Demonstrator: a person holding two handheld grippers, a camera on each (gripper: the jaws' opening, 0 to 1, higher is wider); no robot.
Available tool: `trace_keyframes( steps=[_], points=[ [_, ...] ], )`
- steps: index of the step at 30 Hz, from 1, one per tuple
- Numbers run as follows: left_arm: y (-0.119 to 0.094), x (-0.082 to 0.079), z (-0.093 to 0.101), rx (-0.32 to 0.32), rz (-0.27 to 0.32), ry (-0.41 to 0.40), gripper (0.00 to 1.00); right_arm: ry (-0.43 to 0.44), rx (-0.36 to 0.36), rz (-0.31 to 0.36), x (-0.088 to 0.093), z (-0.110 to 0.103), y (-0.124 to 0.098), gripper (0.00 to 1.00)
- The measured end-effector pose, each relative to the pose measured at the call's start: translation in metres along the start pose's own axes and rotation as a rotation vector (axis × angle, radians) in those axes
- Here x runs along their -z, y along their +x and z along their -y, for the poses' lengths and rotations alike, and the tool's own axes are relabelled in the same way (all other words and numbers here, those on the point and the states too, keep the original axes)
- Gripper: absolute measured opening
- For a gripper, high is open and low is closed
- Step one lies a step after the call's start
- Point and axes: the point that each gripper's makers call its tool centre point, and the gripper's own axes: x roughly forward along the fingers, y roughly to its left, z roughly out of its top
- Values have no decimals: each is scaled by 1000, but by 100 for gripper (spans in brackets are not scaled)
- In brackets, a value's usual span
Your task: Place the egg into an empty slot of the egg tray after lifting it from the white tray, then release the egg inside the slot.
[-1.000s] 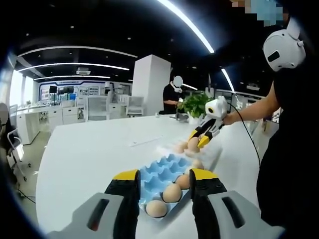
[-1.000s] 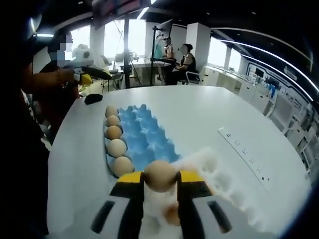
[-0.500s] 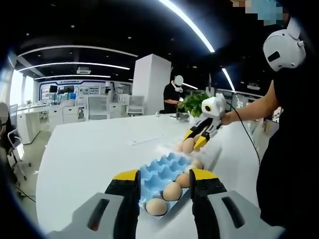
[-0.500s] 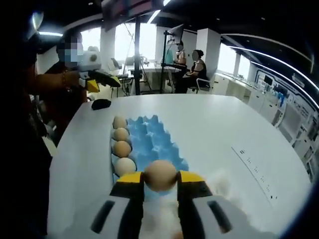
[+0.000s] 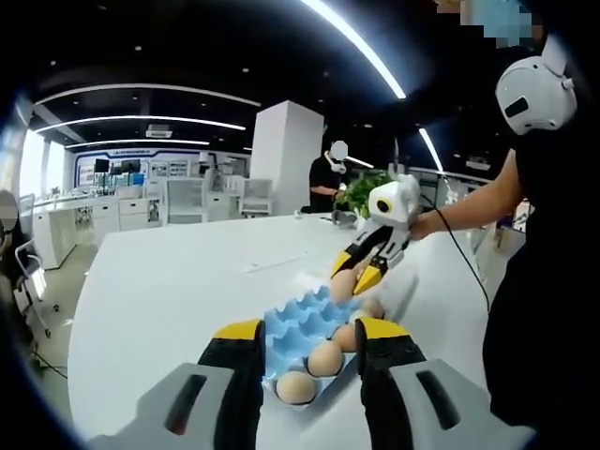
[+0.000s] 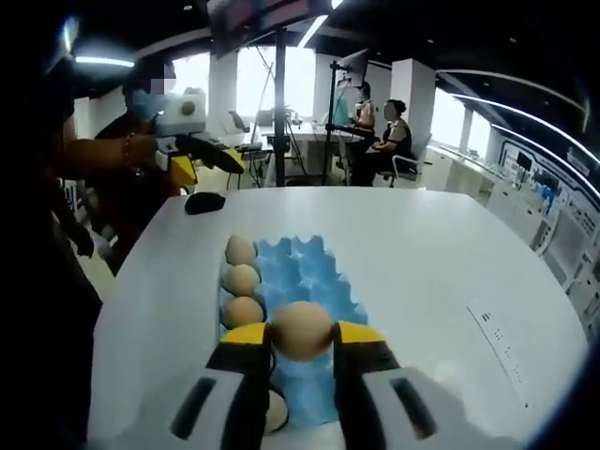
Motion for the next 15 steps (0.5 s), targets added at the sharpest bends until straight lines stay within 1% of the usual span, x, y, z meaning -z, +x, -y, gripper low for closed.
trace_keyframes(
  steps=[9,15],
  points=[
    [0,0,-2,-3,2,2,38,-17,-39,33,-20,-9,28,25],
    [0,1,-4,-2,1,0,38,-19,-57,44,-29,-12,44,25]
  ],
)
